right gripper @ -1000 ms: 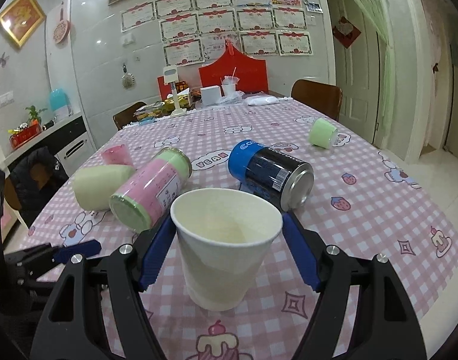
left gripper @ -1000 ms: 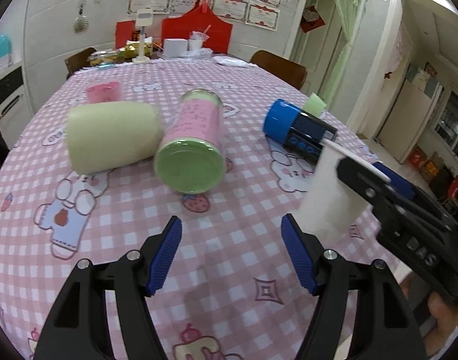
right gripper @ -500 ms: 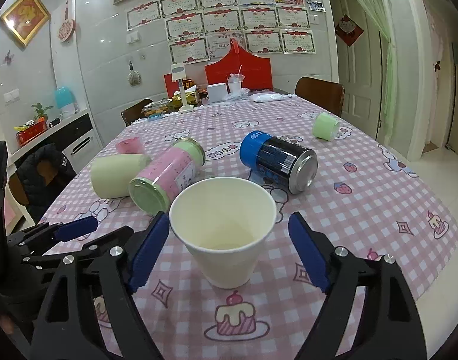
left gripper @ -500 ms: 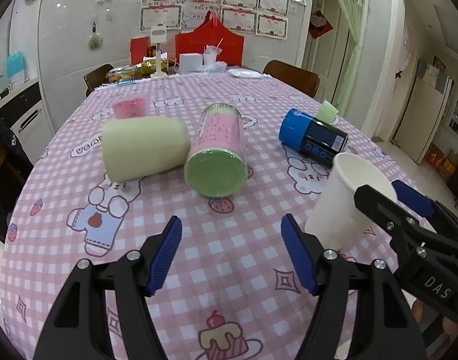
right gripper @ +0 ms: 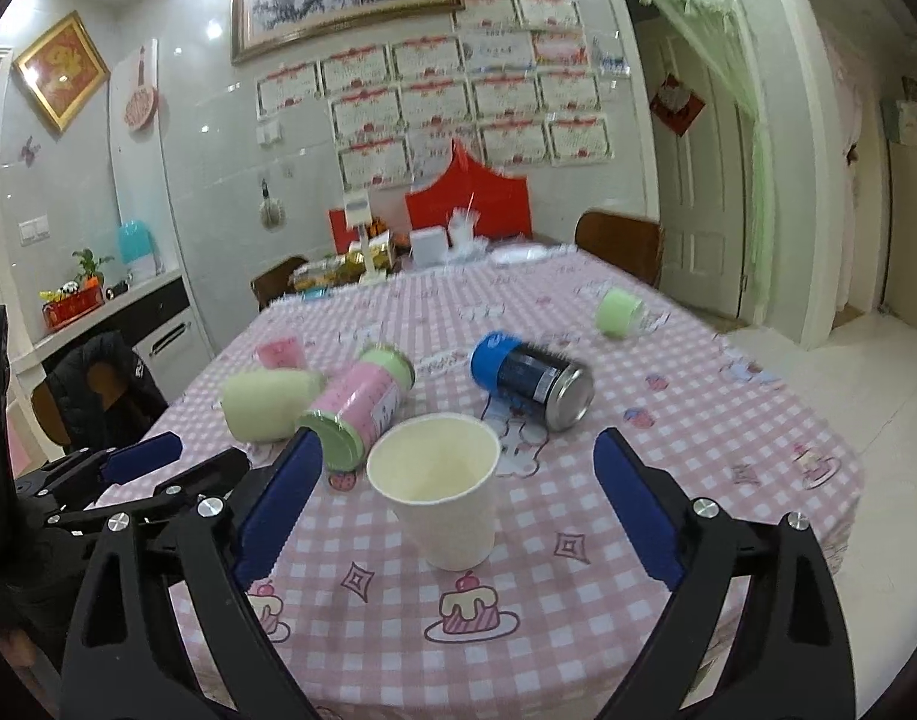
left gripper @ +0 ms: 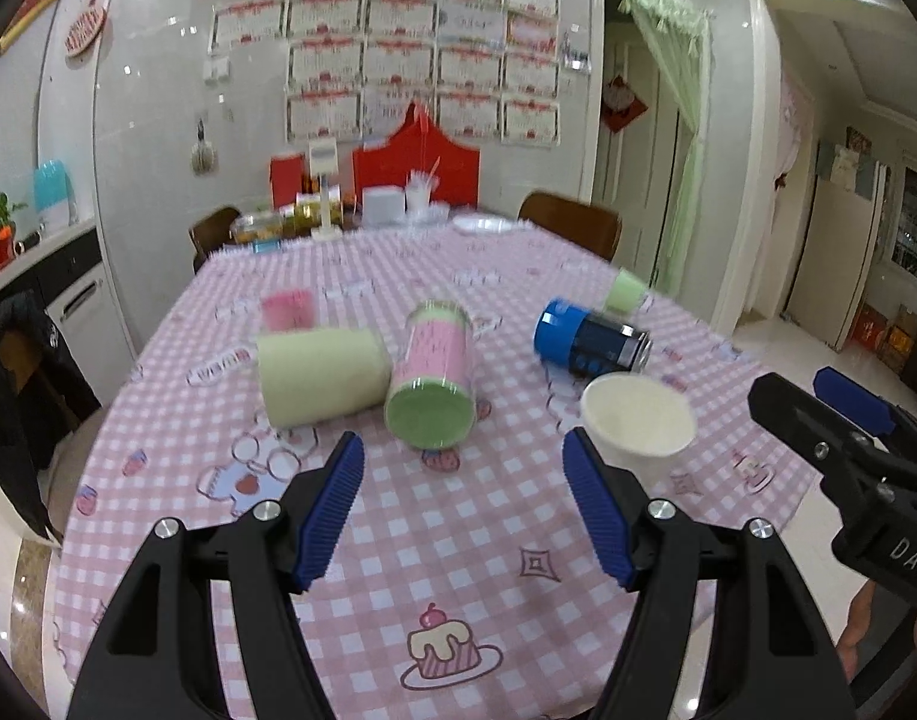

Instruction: Flip cup upside down

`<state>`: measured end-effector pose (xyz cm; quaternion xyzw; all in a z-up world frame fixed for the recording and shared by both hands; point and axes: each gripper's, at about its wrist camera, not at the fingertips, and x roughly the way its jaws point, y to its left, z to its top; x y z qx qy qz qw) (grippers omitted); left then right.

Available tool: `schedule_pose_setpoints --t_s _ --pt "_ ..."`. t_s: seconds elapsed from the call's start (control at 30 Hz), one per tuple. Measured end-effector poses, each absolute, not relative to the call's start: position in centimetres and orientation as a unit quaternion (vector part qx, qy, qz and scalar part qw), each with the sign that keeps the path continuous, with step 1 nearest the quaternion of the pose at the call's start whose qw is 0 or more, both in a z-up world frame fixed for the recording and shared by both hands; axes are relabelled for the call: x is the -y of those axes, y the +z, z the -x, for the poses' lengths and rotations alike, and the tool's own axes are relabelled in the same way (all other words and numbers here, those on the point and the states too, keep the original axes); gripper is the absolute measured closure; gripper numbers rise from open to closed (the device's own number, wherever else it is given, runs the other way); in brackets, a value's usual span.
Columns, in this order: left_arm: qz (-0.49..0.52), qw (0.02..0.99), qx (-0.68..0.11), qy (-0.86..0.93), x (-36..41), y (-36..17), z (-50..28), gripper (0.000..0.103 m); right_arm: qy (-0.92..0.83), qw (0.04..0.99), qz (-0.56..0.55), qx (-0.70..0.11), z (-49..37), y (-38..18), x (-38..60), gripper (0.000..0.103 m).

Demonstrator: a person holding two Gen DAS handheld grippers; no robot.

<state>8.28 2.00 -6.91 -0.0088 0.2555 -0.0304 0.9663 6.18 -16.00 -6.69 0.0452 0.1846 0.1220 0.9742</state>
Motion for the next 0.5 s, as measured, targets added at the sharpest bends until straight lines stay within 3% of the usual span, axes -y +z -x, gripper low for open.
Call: schedule_pose_setpoints --t_s 0.1,0.5 --pt "0.004 0.974 -0.226 -0.031 -1.6 -5.6 -6.7 0.028 0.109 0.981 -0.037 -0.153 -4.1 -5.4 16.4 0.008" --pt "-0.011 0.992 -0.125 -0.029 -0.4 -1.9 -1.8 0.024 0.061 0.996 0.002 -0.061 0.4 -3.3 17.0 0.008"
